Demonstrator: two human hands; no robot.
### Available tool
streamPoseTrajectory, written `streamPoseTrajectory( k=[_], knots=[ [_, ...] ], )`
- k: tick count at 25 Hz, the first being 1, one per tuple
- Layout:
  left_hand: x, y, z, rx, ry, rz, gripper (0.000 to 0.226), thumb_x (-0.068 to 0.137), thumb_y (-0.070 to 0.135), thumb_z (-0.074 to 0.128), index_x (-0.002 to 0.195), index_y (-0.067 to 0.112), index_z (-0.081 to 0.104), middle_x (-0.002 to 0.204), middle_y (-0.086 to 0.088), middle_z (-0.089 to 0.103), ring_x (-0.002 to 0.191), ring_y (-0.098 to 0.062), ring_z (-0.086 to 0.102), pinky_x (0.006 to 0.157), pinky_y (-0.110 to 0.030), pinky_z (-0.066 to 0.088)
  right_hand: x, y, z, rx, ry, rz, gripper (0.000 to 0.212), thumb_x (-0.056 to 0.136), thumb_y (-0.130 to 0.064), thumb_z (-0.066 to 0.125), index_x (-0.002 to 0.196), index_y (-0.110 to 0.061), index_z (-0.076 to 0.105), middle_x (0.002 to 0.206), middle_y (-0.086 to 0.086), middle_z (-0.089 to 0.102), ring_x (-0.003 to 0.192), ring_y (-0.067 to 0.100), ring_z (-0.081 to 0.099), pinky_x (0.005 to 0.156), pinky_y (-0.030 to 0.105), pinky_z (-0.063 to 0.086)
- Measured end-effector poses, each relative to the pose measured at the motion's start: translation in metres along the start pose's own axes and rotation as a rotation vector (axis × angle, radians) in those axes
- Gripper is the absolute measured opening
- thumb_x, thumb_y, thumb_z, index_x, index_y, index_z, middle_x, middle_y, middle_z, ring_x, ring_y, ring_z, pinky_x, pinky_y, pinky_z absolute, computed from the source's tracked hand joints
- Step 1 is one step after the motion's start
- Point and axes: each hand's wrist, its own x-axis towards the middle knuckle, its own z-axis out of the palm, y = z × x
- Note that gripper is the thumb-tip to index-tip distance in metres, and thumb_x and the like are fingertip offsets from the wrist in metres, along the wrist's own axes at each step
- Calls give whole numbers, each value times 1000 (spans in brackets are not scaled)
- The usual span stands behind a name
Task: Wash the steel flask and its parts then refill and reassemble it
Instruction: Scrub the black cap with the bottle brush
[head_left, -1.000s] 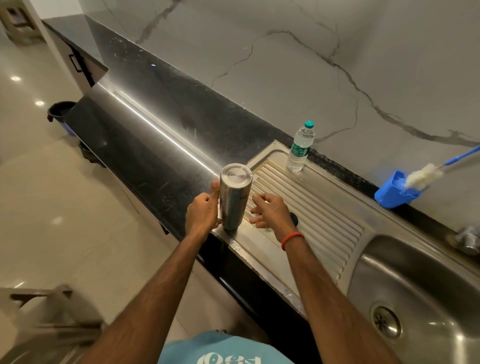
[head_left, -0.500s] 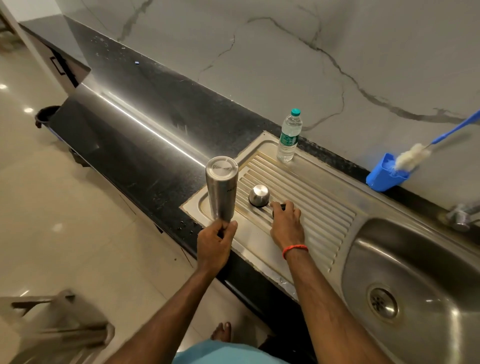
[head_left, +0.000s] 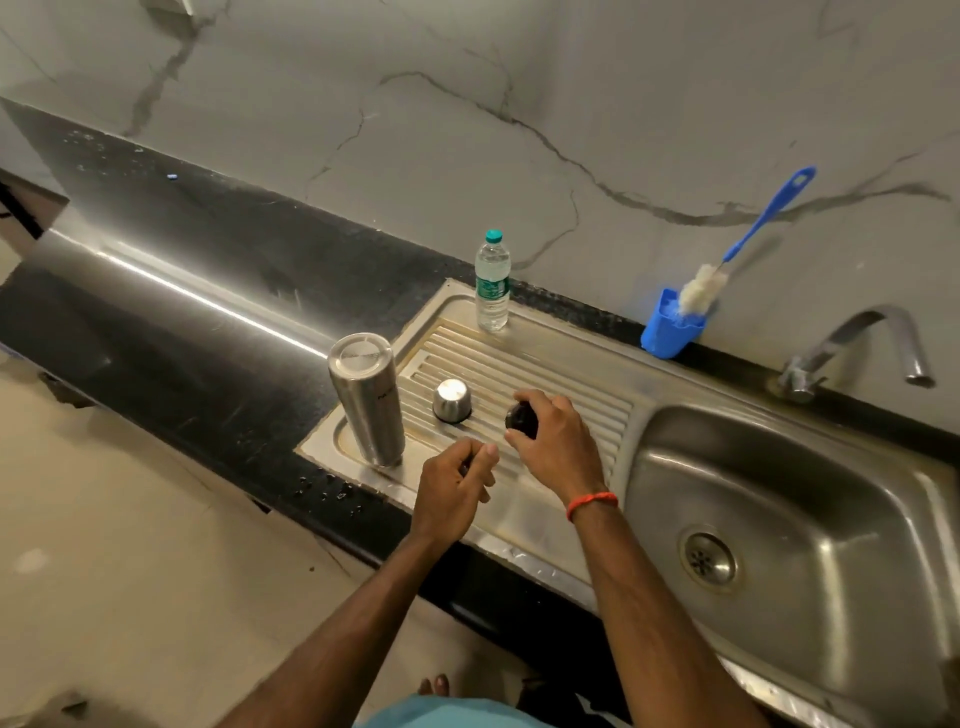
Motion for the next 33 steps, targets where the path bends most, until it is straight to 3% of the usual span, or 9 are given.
streamPoseTrajectory(
  k=[4,9,11,14,17,21,25,31,33],
  knots=[
    [11,35,19,-230,-37,-212,59,96,62,39,95,10,67,77,-13,71,63,-22,66,54,-25,45,-13,-8,-51,299,118,-30,54,74,-45,82,123,-34,61,113,-6,70,97,10,67,85,29,58],
    [26,94,47,-487,-172,-407,82,92,78,19,110,15,70,90,-12,76,74,-23,68,60,-29,47,-29,-2,-94,283,78,-74,59,65,-68,74,115,-38,65,103,-18,70,95,1,65,85,29,58],
    [29,114,62,-503,-221,-410,81,91,79,23,105,18,74,92,-13,77,75,-23,66,61,-31,45,-34,6,-107,260,85,-89,55,66,-64,75,114,-39,66,102,-21,70,97,-1,63,87,28,56],
    [32,132,81,-517,-311,-411,77,92,78,32,88,18,80,74,-13,64,54,-18,50,53,-28,35,-45,18,-132,231,146,-59,48,70,-59,77,111,-36,68,101,-20,66,94,-4,55,80,13,45],
    [30,146,103,-465,-344,-369,74,97,72,35,90,11,76,64,-8,53,50,-14,40,47,-26,29,-55,31,-150,240,192,-8,46,73,-66,70,106,-33,66,98,-18,62,92,-2,54,78,15,47],
    [21,158,130,-456,-226,-343,49,104,46,41,81,15,71,70,-13,63,63,-26,51,52,-30,36,-67,41,-151,185,265,-9,42,82,-68,57,103,-32,63,100,-17,56,96,2,52,84,27,50],
    [19,161,145,-514,-170,-409,36,101,34,45,83,15,70,79,-18,64,75,-32,55,58,-34,40,-72,51,-153,76,276,-23,51,86,-72,48,113,-31,61,106,-12,53,102,4,49,87,25,48],
    [14,165,169,-536,-148,-482,32,101,37,49,96,11,68,77,-11,66,68,-21,58,51,-27,44,-70,70,-165,98,346,50,45,100,-58,39,93,-23,66,87,-8,59,83,6,55,78,26,51],
    [15,164,175,-537,-149,-478,34,102,38,47,95,12,68,76,-10,67,67,-20,59,52,-27,43,-71,74,-166,106,342,63,45,99,-58,40,98,-23,68,91,-8,62,85,5,56,78,21,50]
  ],
)
